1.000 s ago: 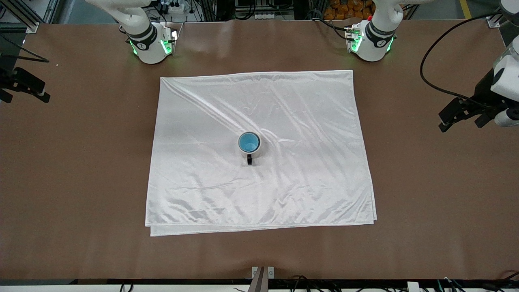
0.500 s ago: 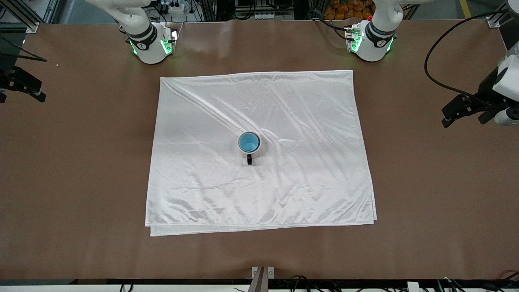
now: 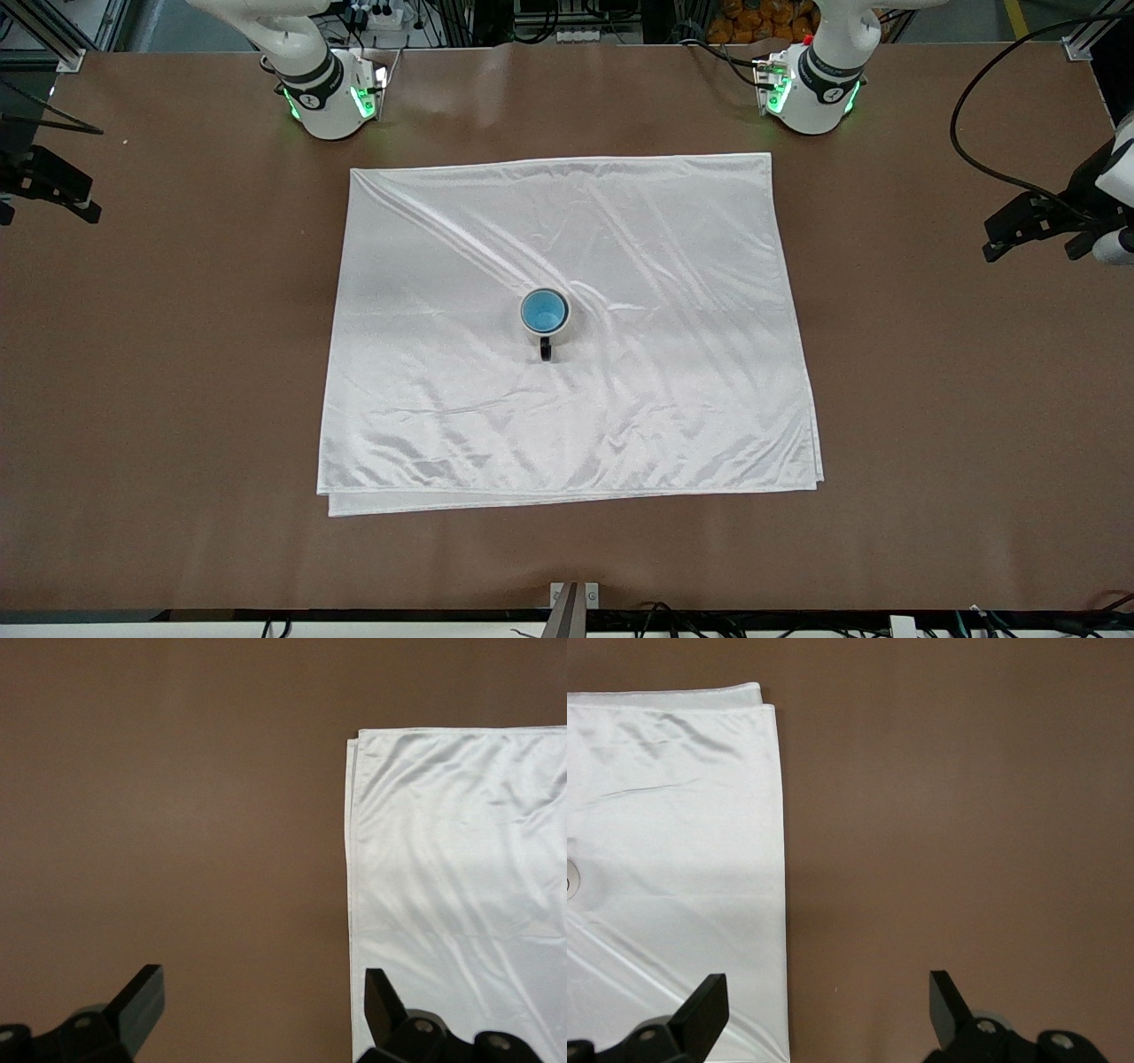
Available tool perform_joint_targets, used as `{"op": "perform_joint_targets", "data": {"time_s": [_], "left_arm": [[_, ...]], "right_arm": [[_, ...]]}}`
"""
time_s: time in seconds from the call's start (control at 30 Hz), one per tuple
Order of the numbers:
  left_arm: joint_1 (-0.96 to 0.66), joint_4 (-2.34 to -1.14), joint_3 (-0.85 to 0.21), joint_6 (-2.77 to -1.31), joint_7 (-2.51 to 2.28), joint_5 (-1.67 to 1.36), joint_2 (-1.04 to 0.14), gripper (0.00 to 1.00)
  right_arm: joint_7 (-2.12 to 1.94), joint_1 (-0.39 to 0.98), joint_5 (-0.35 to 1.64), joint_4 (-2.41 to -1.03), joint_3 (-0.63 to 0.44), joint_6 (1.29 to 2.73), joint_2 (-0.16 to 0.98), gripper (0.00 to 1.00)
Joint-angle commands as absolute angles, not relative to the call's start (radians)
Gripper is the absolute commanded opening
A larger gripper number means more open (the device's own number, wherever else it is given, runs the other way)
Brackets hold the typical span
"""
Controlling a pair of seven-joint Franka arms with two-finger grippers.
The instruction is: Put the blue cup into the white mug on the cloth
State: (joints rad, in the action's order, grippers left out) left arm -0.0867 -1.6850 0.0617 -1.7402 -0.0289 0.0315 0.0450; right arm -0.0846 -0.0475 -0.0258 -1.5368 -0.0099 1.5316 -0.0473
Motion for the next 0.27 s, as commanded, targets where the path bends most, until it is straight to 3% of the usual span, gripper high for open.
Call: {"op": "perform_joint_targets", "data": {"time_s": [0.0,0.23], "left_arm": [[-0.109,-1.672,0.074,-1.718,-0.015,0.048,0.049,1.0],[-0.117,-1.672,0.072,-1.718,-0.018,0.052,0.049,1.0]], "right_arm": [[-0.087,-0.038,-0.04,-1.543,-0.014,1.536,-0.061,1.0],[-0.089,-0.04,-0.04,-1.543,-0.015,1.536,-0.06,1.0]]}}
